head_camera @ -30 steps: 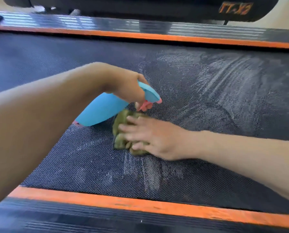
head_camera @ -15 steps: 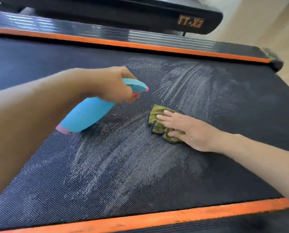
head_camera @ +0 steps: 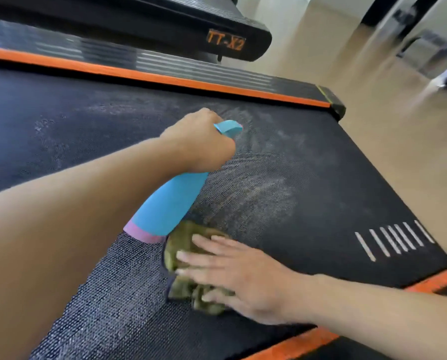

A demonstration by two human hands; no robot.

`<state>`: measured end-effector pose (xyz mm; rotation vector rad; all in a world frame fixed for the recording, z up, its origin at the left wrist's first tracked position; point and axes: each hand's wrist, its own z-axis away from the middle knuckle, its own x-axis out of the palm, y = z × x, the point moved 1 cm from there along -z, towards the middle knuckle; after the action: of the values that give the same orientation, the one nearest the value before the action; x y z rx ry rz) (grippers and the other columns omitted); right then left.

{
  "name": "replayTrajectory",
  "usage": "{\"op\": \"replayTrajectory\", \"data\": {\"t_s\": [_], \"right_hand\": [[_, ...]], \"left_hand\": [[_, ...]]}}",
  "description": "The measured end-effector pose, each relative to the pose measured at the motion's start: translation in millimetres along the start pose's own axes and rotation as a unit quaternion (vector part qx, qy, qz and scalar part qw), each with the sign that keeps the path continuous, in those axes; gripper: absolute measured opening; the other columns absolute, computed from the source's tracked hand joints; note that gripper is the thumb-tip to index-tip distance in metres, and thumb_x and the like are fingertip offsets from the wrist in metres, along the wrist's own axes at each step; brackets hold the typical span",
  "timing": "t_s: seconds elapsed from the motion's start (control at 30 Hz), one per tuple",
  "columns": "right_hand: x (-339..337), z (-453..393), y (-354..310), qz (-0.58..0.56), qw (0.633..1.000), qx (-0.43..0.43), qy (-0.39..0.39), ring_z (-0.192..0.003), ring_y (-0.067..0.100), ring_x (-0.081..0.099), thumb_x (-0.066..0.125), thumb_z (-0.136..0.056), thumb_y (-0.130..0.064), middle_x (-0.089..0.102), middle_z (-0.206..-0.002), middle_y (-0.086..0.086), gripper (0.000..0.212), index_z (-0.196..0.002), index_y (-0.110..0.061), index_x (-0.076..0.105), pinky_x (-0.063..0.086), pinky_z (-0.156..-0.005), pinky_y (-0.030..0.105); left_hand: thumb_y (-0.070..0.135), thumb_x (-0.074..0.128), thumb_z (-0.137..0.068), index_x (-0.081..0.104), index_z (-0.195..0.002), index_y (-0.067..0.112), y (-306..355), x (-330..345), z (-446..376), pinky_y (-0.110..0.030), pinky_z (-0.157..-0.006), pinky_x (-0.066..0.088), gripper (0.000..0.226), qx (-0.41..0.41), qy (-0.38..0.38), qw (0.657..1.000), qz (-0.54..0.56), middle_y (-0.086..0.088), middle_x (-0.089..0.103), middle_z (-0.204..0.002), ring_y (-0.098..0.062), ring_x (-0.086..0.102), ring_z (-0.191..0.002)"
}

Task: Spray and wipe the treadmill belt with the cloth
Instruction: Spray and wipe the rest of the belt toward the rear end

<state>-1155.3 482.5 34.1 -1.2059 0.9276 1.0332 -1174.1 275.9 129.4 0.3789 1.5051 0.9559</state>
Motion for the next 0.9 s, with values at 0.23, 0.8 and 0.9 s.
{"op": "replayTrajectory", "data": {"t_s": [0.23,0.8,0.9], "right_hand": [[-31.3,26.7,122.9,-0.041,0.992,0.106,0.053,-0.148,0.003,0.006,0.045,-0.102,-0.031,0.025,-0.157,-0.016,0.046,-0.148,-0.029,0.037,0.010,-0.122,0.033],[-28.2,47.0,94.5,-0.045,0.892,0.438,0.103,-0.149,0.006,0.004,0.033,-0.104,-0.039,0.013,-0.159,-0.019,0.051,-0.153,-0.031,0.021,0.020,-0.118,0.035],[-21.7,49.0,51.7,-0.045,0.942,0.329,0.050,-0.148,0.002,-0.004,0.035,-0.104,-0.036,0.009,-0.159,-0.021,0.052,-0.153,-0.034,0.018,0.010,-0.120,0.027]], "left_hand": [[0.045,0.067,-0.066,0.075,-0.094,0.020,16.4,22.0,-15.7,-0.041,-0.085,0.060,0.038,-0.062,-0.068,0.994,-0.063,-0.005,0.074,-0.089,-0.031,0.070,-0.090],[0.041,0.064,-0.084,0.071,-0.098,0.029,21.3,49.6,13.1,-0.033,-0.072,0.047,0.020,0.104,-0.087,0.973,-0.184,0.003,0.071,-0.094,-0.028,0.066,-0.092],[0.040,0.060,-0.082,0.071,-0.101,0.029,22.2,52.1,21.4,-0.033,-0.071,0.042,0.025,0.129,-0.086,0.967,-0.203,0.002,0.070,-0.094,-0.030,0.064,-0.089]]}}
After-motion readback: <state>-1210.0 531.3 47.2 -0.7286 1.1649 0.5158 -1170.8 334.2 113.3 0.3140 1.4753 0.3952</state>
